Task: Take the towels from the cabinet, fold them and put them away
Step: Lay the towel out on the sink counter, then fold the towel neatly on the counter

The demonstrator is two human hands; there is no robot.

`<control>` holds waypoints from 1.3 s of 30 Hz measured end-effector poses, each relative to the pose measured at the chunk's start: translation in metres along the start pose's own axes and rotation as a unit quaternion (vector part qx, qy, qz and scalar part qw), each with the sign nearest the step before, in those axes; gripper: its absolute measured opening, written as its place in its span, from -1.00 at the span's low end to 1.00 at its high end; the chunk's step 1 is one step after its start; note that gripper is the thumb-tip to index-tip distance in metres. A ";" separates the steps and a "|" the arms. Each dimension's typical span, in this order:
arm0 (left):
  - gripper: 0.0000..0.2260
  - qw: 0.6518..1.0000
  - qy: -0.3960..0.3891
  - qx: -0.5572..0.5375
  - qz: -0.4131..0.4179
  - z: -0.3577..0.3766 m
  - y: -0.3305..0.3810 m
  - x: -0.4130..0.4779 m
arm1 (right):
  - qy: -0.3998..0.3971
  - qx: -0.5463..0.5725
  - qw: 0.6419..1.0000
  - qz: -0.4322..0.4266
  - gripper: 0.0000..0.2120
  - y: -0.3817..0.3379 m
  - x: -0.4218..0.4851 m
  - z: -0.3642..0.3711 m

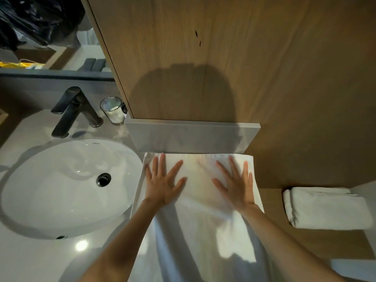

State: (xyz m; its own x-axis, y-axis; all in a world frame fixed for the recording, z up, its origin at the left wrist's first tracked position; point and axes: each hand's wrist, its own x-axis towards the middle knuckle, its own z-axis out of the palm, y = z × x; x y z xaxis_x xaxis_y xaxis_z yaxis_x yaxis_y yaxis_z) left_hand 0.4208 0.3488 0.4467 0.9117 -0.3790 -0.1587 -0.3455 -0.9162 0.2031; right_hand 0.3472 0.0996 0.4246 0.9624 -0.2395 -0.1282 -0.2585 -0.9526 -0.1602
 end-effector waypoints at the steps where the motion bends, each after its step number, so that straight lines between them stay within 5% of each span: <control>1: -0.36 1.000 -0.009 -0.012 -0.004 -0.004 -0.001 0.000 | 0.001 0.008 1.000 -0.007 -0.31 0.000 0.001 -0.002; 7: -0.36 1.000 -0.002 -0.020 0.019 -0.016 0.043 -0.056 | -0.024 0.035 0.999 -0.017 -0.25 -0.001 0.001 -0.013; 14: -0.50 0.999 -0.010 0.032 0.018 0.037 0.065 -0.122 | -0.080 0.010 0.997 -0.011 -0.42 -0.010 0.001 -0.025; 20: -0.49 1.000 -0.009 0.027 -0.008 0.037 0.064 -0.122 | 0.044 0.107 0.991 -0.071 -0.50 -0.051 -0.043 -0.033; 26: -0.54 1.000 0.002 0.017 0.000 0.035 0.062 -0.122 | 0.056 0.151 0.985 -0.064 -0.51 -0.050 -0.125 0.013; 32: -0.54 1.000 -0.006 -0.001 0.001 0.033 0.062 -0.122 | 0.030 0.090 0.992 -0.082 -0.54 0.002 -0.167 0.022; 39: -0.49 0.999 -0.031 0.007 0.028 0.033 0.055 -0.119 | 0.016 0.009 0.999 0.030 -0.50 0.018 -0.197 0.000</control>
State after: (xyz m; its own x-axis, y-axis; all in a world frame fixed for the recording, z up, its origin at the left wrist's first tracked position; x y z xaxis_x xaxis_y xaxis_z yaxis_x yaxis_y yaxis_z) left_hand 0.2862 0.3392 0.4452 0.8753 -0.4375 -0.2061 -0.3997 -0.8944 0.2009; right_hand 0.1534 0.1297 0.4469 0.9470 -0.3030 -0.1066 -0.3176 -0.9326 -0.1716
